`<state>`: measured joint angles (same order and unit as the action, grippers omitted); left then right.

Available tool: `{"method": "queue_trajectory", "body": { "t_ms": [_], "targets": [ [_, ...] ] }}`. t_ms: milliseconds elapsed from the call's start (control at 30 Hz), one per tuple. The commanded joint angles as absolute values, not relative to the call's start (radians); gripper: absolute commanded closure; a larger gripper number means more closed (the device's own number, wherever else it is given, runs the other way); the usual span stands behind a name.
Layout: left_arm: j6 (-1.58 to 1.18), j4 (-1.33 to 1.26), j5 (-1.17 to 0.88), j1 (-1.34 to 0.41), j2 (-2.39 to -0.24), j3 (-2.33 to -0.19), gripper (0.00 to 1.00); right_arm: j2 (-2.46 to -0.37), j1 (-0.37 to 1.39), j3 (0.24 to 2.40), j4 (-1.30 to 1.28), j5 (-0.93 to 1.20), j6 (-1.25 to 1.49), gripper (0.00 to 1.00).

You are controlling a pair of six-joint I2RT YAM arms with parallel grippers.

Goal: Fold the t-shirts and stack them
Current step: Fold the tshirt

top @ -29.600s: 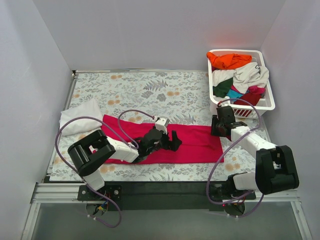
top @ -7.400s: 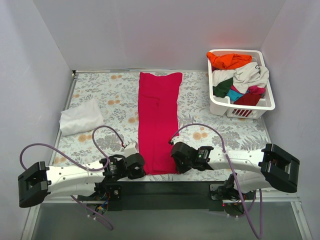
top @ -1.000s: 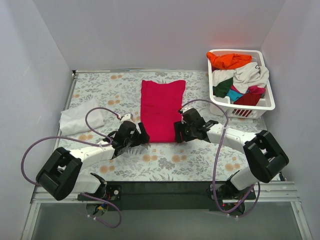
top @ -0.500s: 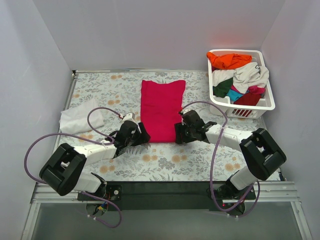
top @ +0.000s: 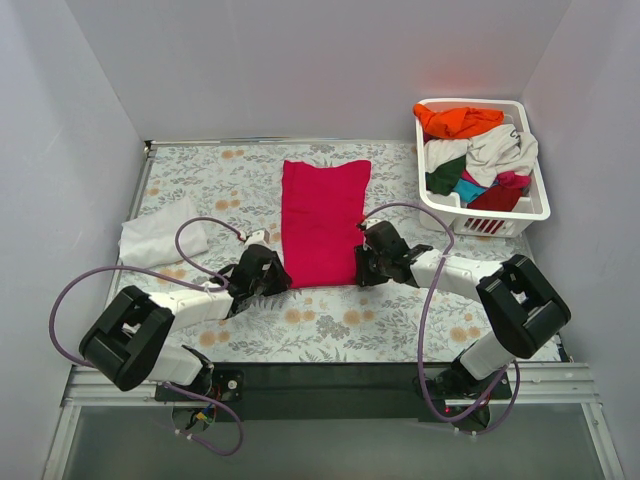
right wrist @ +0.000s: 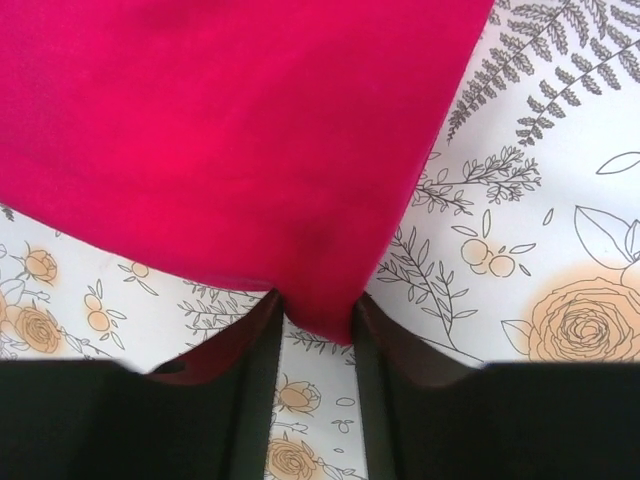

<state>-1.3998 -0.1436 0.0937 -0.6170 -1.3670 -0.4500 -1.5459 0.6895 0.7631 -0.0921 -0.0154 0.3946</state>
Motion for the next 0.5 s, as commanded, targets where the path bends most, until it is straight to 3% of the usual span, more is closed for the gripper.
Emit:
{"method": "queue_trajectory", "body": {
  "t_ms": [0, 33, 100, 267, 467],
  "targets": [
    [-1.391, -0.061, 0.078, -0.621, -1.373, -0.419, 0.79, -1.560, 0.695, 0.736, -0.104, -0.008, 0.405, 0.76],
    [-1.391, -0.060, 0.077, -0.621, -1.371, -0.419, 0.82, -1.562, 0.695, 0.735, -0.106, -0.008, 0.405, 0.79],
    [-1.384, -0.051, 0.068, -0.621, -1.365, -0.411, 1.00, -1.557, 0.696, 0.733, -0.116, -0.008, 0.400, 0.89],
    [-1.374, -0.032, 0.040, -0.630, -1.348, -0.408, 1.00, -1.530, 0.704, 0.733, -0.156, -0.008, 0.376, 0.99],
    [-1.351, 0.076, 0.026, -0.658, -1.281, -0.414, 1.00, -1.477, 0.730, 0.742, -0.267, 0.034, 0.330, 0.99]
  ]
}}
